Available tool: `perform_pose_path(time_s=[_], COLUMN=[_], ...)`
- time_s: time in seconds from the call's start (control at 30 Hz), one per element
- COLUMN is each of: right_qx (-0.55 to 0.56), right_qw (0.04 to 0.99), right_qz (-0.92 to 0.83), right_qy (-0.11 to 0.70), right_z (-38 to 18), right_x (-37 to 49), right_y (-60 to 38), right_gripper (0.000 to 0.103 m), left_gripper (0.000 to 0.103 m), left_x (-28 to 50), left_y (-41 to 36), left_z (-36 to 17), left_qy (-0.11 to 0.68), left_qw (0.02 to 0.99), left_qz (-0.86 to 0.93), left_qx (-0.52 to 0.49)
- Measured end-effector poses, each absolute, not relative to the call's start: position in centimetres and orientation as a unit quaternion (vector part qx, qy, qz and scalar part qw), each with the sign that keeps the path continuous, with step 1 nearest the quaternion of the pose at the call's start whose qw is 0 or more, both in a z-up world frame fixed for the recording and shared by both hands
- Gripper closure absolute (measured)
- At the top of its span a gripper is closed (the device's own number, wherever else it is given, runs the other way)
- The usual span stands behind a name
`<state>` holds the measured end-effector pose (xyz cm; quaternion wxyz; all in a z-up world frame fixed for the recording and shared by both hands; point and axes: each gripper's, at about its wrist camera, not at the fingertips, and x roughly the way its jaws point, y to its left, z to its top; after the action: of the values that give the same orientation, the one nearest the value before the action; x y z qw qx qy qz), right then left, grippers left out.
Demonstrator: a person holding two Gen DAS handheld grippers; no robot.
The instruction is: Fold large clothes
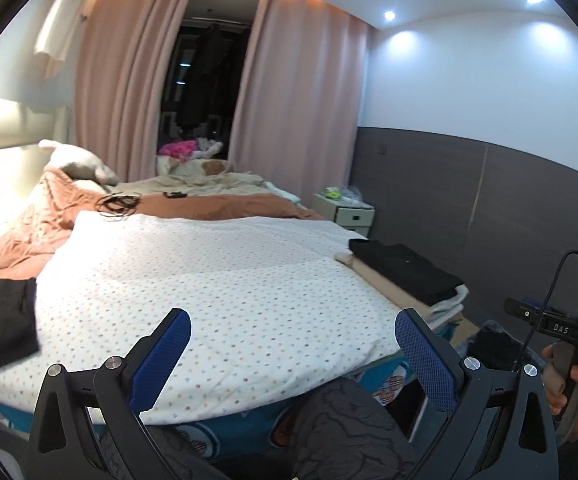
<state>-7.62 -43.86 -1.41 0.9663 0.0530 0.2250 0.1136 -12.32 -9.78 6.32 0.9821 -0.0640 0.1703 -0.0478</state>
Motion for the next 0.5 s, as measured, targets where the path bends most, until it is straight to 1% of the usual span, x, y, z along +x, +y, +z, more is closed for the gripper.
perform_pose_path(time_s=[0.27, 0.5], right_qx=[0.041, 0.04], right_qw=[0.965, 0.966], right_qz=[0.12, 0.125], right_qy=[0.23, 0.224], right_z=[-2.8, -2.5], right_x=[-7.8, -7.9], right_y=[-42.2, -42.1], right_gripper=[0.0, 0.0], left_gripper=[0.001, 0.0], left_x=[-13.0, -13.5], left_y=[-9.2, -9.6], left_z=[5.1, 5.2], left_qy=[0.174, 0.168], left_qw=[0.983, 0.984], left_qz=[-0.033, -0.035], left_qx=[-0.058, -0.055])
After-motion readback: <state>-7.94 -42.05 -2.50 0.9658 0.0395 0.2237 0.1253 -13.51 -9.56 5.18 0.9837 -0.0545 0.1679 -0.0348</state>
